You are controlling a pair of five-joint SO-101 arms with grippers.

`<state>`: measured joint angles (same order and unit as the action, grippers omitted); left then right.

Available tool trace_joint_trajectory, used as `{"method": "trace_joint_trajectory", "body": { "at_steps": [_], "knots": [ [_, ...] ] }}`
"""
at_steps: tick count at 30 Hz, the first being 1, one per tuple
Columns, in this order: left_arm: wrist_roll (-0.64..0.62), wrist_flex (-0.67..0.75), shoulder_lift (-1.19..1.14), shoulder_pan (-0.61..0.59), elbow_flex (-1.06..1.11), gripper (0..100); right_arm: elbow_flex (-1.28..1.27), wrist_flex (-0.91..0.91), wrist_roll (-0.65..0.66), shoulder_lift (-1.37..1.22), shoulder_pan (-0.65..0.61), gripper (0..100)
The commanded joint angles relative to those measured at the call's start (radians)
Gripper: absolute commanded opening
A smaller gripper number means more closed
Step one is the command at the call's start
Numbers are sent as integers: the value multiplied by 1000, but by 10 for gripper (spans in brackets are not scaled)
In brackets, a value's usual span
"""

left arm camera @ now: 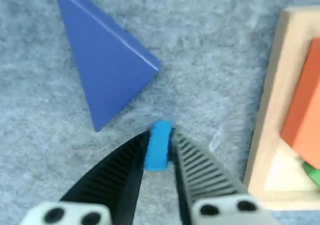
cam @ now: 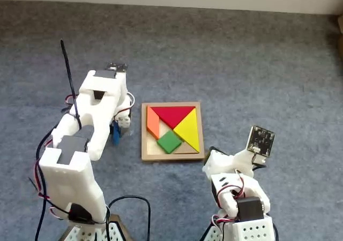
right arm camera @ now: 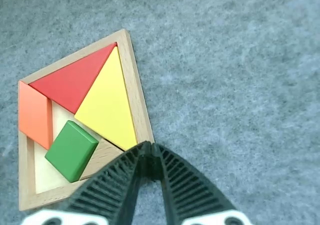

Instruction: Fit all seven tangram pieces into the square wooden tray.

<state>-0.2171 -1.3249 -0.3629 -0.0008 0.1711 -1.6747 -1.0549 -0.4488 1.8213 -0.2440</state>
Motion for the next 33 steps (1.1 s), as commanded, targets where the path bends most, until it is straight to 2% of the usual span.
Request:
{"method": "trace_joint_trajectory", "body": {
  "at_steps": [1,9,15,21,33],
  "knots": [
    [-2,-3,12,24,-50,16,-104,18,9,15,16,5],
    [0,-61,42,65,-51,5,-104,18,9,15,16,5],
    [0,-132,176,182,-48,5,-104,18,9,15,16,5],
    [-2,-129,260,297,-56,5,-104,18,8,15,16,5],
    [-5,49,124,456,-59,8,-104,18,8,15,16,5]
  ]
}}
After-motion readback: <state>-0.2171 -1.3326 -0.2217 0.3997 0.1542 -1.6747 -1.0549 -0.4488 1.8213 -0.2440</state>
